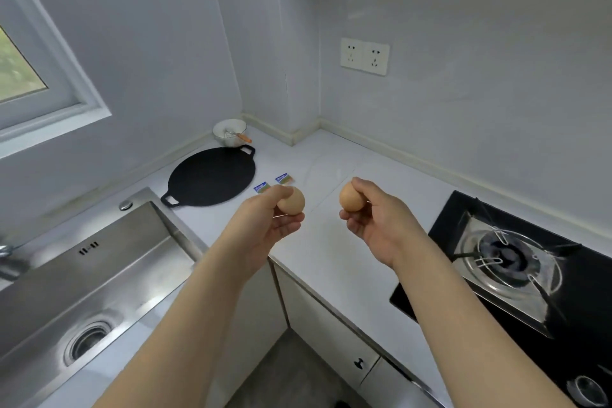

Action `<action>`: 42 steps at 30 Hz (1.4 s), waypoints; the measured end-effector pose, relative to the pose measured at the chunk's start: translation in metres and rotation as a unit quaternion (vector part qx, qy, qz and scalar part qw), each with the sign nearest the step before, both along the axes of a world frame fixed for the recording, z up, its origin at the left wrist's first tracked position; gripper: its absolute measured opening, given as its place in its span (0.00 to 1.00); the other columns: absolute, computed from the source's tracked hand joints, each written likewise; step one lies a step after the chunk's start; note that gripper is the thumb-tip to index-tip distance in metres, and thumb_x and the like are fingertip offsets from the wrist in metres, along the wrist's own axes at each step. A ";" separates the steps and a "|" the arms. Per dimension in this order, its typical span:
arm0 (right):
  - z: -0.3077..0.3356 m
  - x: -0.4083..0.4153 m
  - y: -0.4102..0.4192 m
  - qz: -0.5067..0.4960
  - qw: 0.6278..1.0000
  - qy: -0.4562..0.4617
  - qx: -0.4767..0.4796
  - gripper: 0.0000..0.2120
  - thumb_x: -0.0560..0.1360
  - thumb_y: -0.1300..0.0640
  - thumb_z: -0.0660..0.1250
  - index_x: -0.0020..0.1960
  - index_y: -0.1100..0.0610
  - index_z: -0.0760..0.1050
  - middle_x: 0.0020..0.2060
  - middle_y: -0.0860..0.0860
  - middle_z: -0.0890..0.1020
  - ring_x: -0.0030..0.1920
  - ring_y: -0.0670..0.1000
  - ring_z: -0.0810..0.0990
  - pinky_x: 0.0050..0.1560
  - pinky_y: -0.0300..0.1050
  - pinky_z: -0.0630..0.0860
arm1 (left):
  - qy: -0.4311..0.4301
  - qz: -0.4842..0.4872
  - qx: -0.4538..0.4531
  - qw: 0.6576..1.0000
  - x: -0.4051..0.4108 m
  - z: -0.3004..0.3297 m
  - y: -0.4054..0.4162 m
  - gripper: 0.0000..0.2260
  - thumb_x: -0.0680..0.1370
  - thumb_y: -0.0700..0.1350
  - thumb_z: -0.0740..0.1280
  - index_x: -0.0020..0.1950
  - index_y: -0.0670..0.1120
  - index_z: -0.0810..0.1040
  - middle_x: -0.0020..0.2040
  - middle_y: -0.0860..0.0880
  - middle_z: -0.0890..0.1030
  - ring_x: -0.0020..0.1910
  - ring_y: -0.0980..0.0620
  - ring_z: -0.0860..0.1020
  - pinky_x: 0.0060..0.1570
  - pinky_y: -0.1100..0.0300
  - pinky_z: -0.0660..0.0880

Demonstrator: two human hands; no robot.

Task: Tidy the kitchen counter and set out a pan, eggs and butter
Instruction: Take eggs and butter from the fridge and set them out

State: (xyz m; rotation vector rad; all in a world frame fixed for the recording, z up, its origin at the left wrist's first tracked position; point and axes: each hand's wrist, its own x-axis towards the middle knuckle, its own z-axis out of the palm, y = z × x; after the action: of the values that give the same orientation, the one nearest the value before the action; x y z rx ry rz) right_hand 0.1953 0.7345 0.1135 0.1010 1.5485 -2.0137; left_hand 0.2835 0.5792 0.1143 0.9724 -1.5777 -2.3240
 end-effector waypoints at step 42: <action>-0.132 -0.286 -0.293 0.260 0.925 0.057 0.270 0.05 0.78 0.54 0.63 0.46 0.55 0.72 0.34 0.52 0.73 0.33 0.50 0.72 0.32 0.38 0.67 | -0.194 -0.025 -0.105 0.975 -0.256 -0.153 -0.270 0.09 0.76 0.43 0.67 0.53 0.41 0.78 0.42 0.44 0.80 0.39 0.48 0.78 0.51 0.51 0.80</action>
State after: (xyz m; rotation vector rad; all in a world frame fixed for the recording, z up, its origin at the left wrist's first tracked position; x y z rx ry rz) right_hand -0.0911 0.4414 -0.0186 -0.1986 1.9236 -1.1701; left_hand 0.0274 0.3090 -0.0383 1.4089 -1.9612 -2.0284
